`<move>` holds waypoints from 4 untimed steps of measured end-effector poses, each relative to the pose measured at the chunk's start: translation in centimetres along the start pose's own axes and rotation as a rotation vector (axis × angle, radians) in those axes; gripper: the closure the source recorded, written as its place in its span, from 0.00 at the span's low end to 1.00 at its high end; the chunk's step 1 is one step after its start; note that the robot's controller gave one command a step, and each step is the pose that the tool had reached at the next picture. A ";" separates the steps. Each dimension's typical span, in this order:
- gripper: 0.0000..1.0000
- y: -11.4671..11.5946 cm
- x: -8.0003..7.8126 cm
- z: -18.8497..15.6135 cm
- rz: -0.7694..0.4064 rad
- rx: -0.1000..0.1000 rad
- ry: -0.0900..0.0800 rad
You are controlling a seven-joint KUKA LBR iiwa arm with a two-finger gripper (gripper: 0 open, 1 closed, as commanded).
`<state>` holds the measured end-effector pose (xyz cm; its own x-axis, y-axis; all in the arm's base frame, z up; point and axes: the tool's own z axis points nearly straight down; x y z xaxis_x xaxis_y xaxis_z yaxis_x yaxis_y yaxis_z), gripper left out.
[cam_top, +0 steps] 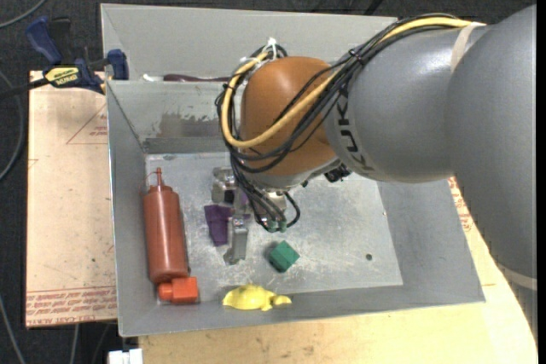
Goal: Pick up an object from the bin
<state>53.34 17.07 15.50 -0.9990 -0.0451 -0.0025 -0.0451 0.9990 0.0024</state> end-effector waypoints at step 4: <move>1.00 -2.2 -3.2 8.4 -0.567 -0.003 -0.004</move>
Offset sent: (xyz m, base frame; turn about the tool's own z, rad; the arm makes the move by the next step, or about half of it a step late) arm 0.0202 -0.0243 -0.0430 -0.3080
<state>56.70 15.01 7.06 -0.8183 -0.5747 -0.0081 -0.5747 0.8184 0.0021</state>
